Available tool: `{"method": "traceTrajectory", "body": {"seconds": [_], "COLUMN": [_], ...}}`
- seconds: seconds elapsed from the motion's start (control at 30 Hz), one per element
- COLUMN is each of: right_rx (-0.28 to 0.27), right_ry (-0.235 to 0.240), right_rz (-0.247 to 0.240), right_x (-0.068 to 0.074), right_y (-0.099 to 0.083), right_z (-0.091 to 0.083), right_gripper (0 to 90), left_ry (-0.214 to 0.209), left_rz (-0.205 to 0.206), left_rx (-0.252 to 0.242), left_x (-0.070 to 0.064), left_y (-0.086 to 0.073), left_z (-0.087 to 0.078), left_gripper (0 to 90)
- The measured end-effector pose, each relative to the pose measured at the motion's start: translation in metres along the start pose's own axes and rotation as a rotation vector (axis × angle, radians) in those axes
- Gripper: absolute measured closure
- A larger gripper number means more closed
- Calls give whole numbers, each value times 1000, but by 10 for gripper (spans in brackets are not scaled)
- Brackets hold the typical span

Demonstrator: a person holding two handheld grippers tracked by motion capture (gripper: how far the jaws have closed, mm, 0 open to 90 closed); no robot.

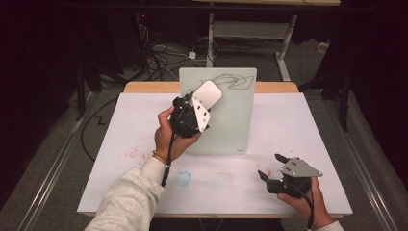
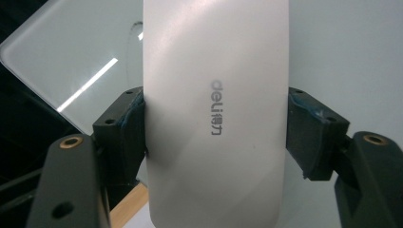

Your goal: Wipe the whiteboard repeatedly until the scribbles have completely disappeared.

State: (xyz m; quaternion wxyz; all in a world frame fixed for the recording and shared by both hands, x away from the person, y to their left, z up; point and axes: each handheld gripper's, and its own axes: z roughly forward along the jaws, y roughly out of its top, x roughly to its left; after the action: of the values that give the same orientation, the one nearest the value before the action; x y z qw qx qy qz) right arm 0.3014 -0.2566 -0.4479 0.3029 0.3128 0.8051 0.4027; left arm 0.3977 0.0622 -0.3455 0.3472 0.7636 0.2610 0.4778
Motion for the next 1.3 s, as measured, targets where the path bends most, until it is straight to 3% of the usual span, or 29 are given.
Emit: {"method": "traceTrajectory", "body": {"seconds": [0.07,0.13,0.27,0.43,0.47,0.6,0.77,1.03,1.13,1.17,1.2,1.3], "right_rx": [-1,-6,-4,-2,-1,1,-3,-2,-3,-2,-2,-1], "right_ry": [-1,-3,-1,3,4,6,5,23,25,21,21,25], "right_rz": [0,2,6,0,2,4,4,0,5,1,4,8], "right_x": [-1,-1,-2,-1,-1,0,-1,2,1,0,0,-1], "right_y": [0,0,0,0,0,0,1,2,1,1,1,0], "right_z": [-1,-1,-1,-1,-1,0,-1,1,1,0,0,0], "right_gripper": [218,217,217,218,219,219,221,222,222,222,222,222], "left_ry": [17,19,22,42,52,48,41,54,70,70,76,40], "left_rz": [-9,-78,-84,-31,-5,3,20,52,98,98,108,144], "left_rx": [-2,-18,-18,-9,-4,-1,1,-7,-9,-9,-9,-2], "left_x": [5,24,29,10,1,-10,-11,-18,-37,-37,-46,-63], "left_y": [3,7,8,2,-1,0,11,41,52,52,52,49], "left_z": [-1,-4,-3,0,1,4,6,15,21,21,24,26], "left_gripper": [291,291,291,291,291,291,291,291,291,291,291,291]}}
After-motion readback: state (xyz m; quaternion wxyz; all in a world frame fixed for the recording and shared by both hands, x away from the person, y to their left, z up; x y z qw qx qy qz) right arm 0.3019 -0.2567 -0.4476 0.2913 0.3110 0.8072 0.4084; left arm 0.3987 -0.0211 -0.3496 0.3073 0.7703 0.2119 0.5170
